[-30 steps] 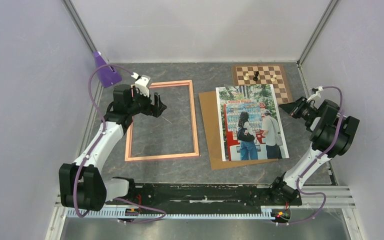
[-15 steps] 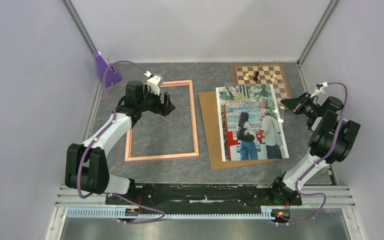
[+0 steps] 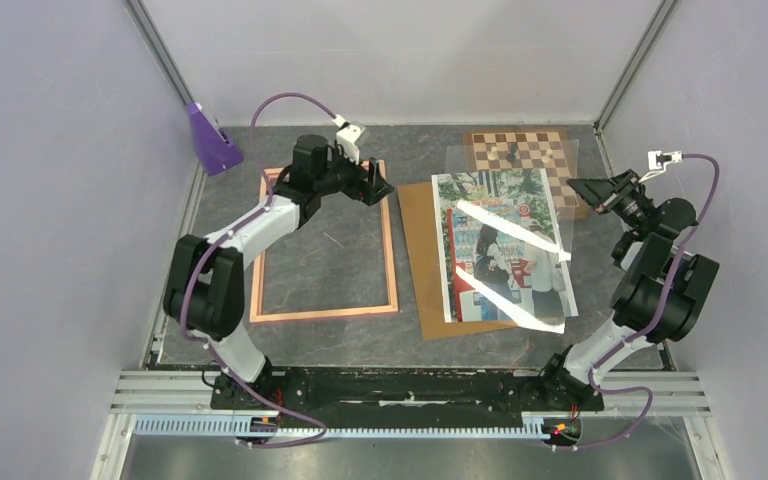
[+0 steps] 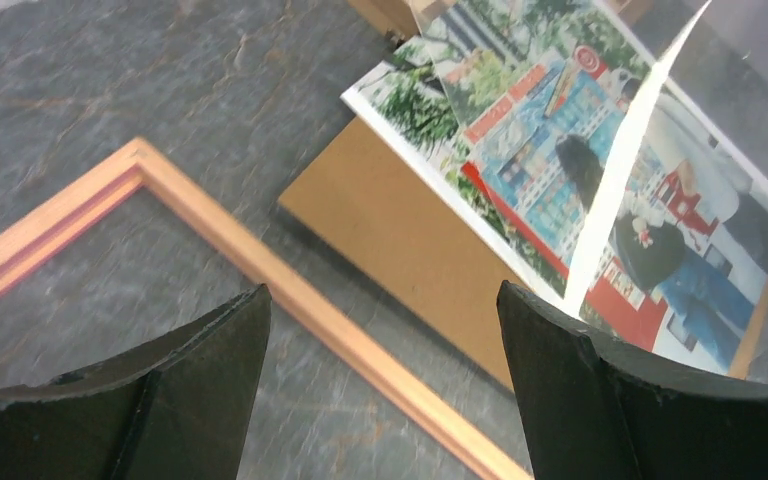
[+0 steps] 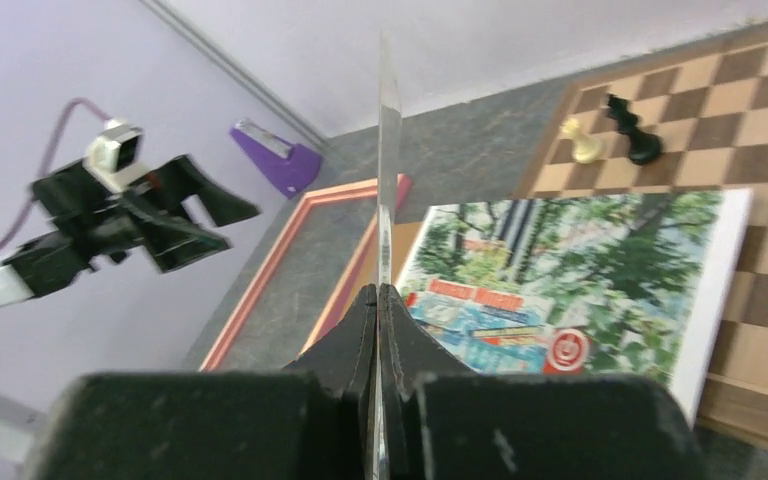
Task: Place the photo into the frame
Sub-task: Pick up the photo frame item at the center of the board.
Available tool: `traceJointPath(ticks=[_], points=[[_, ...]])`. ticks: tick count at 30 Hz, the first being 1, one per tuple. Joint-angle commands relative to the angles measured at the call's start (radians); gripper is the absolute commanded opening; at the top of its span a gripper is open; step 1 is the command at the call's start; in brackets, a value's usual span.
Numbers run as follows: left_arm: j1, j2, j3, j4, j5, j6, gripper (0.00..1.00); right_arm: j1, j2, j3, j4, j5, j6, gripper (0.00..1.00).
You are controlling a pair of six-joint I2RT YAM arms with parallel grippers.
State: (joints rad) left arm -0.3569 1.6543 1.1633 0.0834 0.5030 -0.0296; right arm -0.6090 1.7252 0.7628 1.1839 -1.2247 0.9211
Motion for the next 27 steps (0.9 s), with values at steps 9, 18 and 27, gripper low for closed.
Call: traceJointPath(ticks=[9,18,27], points=[[-0.069,0.233,0.265,0.061,0.089,-0.059,0.90,0.000,-0.176,-0.051,0.258,-0.054,0.242,0.00],[-0.094,0.292,0.343,0.042,0.136,-0.080,0.90,0.075,-0.357,0.106,-0.798,0.025,-0.550,0.00],[-0.094,0.329,0.354,0.075,0.214,-0.081,0.90,0.116,-0.451,0.093,-0.762,0.014,-0.469,0.00]])
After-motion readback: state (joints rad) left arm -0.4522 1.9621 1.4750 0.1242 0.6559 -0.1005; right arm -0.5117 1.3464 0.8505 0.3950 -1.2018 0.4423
